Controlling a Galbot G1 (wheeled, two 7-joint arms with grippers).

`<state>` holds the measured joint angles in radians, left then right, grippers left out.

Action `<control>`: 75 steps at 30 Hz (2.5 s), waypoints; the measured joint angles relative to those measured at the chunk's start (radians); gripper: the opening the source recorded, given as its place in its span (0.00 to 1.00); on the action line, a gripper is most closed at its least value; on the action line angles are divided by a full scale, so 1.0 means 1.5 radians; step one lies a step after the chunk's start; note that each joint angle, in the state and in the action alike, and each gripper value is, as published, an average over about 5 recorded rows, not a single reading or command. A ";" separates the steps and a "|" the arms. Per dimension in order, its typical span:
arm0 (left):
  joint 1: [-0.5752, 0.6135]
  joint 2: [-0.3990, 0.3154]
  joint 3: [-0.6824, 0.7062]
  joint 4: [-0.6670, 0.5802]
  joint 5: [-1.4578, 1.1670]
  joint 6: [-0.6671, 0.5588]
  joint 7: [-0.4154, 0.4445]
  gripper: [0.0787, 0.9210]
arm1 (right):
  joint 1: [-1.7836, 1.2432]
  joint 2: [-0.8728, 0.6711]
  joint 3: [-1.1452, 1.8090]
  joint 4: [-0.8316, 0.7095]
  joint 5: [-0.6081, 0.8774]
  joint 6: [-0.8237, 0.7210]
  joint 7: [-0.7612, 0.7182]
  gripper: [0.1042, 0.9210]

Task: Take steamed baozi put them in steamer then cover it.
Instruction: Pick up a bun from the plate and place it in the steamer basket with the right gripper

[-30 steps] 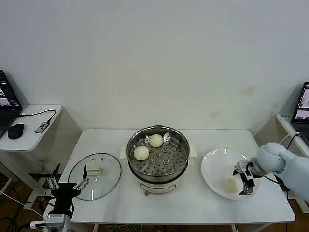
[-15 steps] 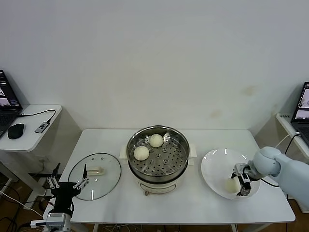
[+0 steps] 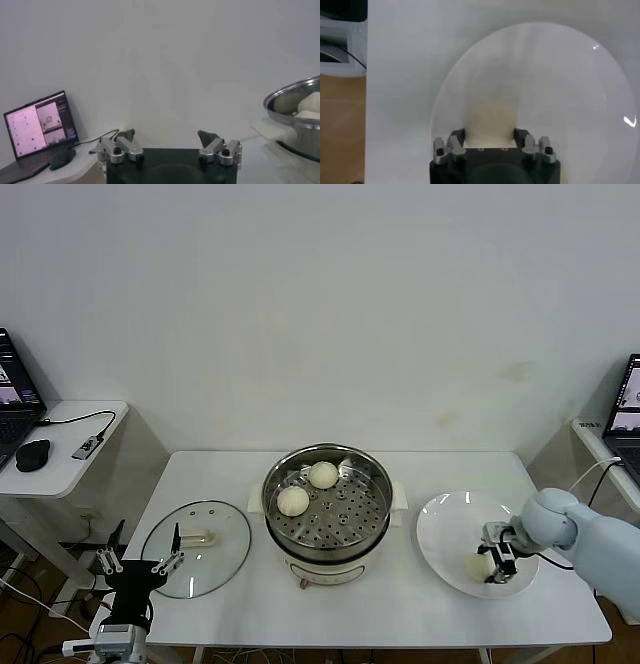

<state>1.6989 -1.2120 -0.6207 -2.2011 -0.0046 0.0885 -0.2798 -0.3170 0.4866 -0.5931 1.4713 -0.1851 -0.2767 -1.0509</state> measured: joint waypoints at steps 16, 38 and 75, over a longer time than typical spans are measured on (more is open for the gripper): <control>-0.007 0.005 0.008 -0.004 0.001 0.000 0.000 0.88 | 0.148 -0.041 -0.060 0.034 0.068 0.006 -0.032 0.50; -0.010 0.006 0.002 0.001 -0.012 -0.002 0.000 0.88 | 0.552 0.120 -0.314 0.080 0.281 0.019 0.010 0.52; -0.006 -0.011 -0.020 0.012 -0.021 -0.008 0.001 0.88 | 0.587 0.400 -0.520 0.035 0.164 0.315 0.036 0.53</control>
<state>1.6895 -1.2280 -0.6502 -2.1824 -0.0354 0.0766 -0.2790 0.5640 1.0868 -1.3732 1.5233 0.0612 0.1961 -0.9973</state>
